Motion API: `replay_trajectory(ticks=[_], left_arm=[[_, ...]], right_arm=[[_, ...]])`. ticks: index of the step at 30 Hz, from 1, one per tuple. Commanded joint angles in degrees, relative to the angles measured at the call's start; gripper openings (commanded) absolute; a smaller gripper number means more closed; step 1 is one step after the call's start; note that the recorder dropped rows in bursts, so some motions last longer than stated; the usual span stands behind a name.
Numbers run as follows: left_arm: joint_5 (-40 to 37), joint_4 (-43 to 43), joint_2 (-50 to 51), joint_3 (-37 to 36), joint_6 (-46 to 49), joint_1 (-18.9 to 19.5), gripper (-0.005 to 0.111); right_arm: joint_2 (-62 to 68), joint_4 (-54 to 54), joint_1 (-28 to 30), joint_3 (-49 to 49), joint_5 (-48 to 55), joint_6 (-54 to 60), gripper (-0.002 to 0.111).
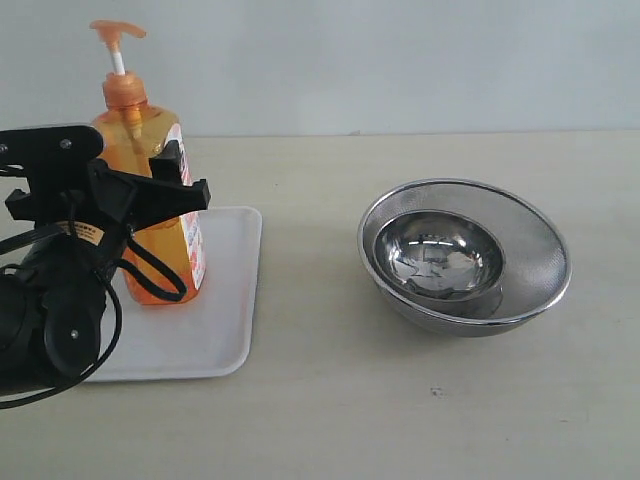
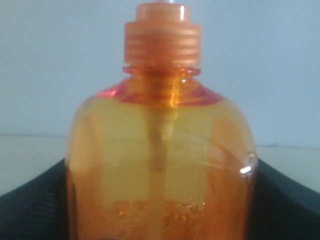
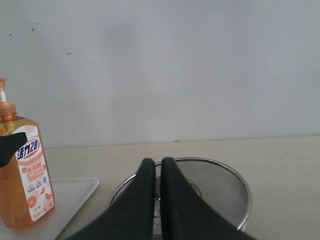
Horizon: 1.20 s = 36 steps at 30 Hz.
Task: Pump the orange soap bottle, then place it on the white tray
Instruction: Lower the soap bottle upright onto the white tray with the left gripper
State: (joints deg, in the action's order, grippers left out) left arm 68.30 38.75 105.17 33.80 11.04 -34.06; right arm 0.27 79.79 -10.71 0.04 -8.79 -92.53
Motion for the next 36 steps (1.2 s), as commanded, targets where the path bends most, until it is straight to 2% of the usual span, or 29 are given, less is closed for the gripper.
replay_trajectory(ticks=[1,8,12,31,36], left_arm=[[1.7,-1.1,0.1,-1.0,-1.2,0.2,0.014],[1.7,-1.1,0.1,-1.1,-1.5,0.2,0.058],[1.3,-0.4,0.1,-1.1,-2.2,0.2,0.073],[-5.8,-0.4,-2.0,-1.3,4.5,0.2,0.074],[-7.3,2.8,-2.9,-1.3,6.0,0.2,0.074]], right_arm=[[-0.3,0.2,0.4,0.0,-0.1,0.2,0.000],[-0.3,0.2,0.4,0.0,-0.1,0.2,0.000],[-0.3,0.2,0.4,0.0,-0.1,0.2,0.000],[-0.3,0.2,0.4,0.0,-0.1,0.2,0.000],[-0.3,0.2,0.4,0.0,-0.1,0.2,0.000]])
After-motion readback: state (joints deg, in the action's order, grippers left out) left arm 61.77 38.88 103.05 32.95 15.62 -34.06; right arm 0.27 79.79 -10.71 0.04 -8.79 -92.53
